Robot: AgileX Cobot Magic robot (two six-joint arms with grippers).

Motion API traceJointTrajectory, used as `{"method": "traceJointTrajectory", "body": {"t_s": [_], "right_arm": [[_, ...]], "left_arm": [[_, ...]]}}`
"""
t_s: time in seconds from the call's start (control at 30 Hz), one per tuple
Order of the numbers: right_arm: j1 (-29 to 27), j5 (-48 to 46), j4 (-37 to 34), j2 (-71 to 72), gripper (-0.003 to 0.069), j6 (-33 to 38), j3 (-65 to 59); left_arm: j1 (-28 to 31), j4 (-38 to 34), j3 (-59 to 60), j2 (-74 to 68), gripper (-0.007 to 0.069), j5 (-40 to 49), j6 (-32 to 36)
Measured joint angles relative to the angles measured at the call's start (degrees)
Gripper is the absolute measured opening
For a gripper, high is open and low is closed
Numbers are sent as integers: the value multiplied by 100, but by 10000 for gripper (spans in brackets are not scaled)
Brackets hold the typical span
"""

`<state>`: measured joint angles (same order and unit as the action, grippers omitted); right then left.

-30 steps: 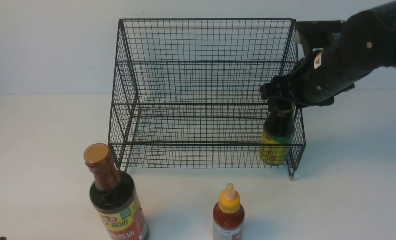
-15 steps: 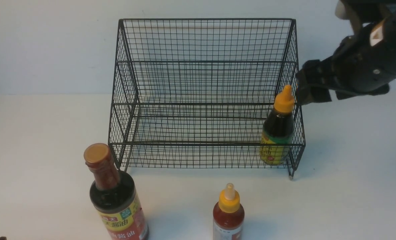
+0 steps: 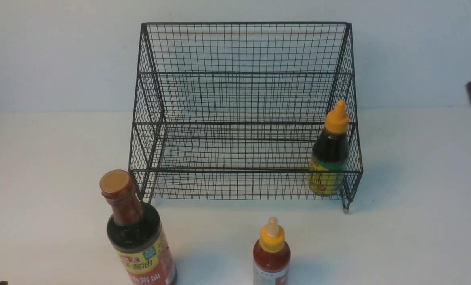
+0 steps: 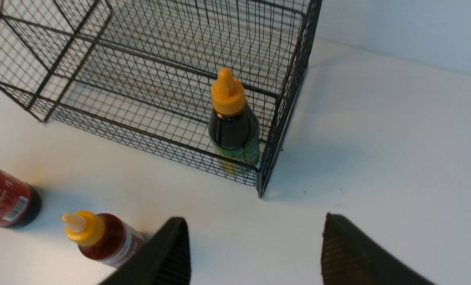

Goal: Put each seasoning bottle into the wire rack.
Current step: Use the right arm to grab the condiment bottle closest to it

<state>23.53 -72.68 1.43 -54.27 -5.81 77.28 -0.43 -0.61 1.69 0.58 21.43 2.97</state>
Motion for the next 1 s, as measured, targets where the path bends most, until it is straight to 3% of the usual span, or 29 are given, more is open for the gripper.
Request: {"method": "traceJointTrajectory", "body": {"t_s": [0.2,0.4,0.8,1.0], "right_arm": [[0,-50,0,1411,163,7,-679],[0,84,-37,2820,5,7,-1883],[0,3626,-786,4090,-14,535,-4972],[0,4666,-843,4090,-15,647,-5739]], "left_arm": [[0,0,0,0,-5,0,0],[0,0,0,0,-5,0,0],[0,0,0,0,-5,0,0],[0,0,0,0,-5,0,0]]}}
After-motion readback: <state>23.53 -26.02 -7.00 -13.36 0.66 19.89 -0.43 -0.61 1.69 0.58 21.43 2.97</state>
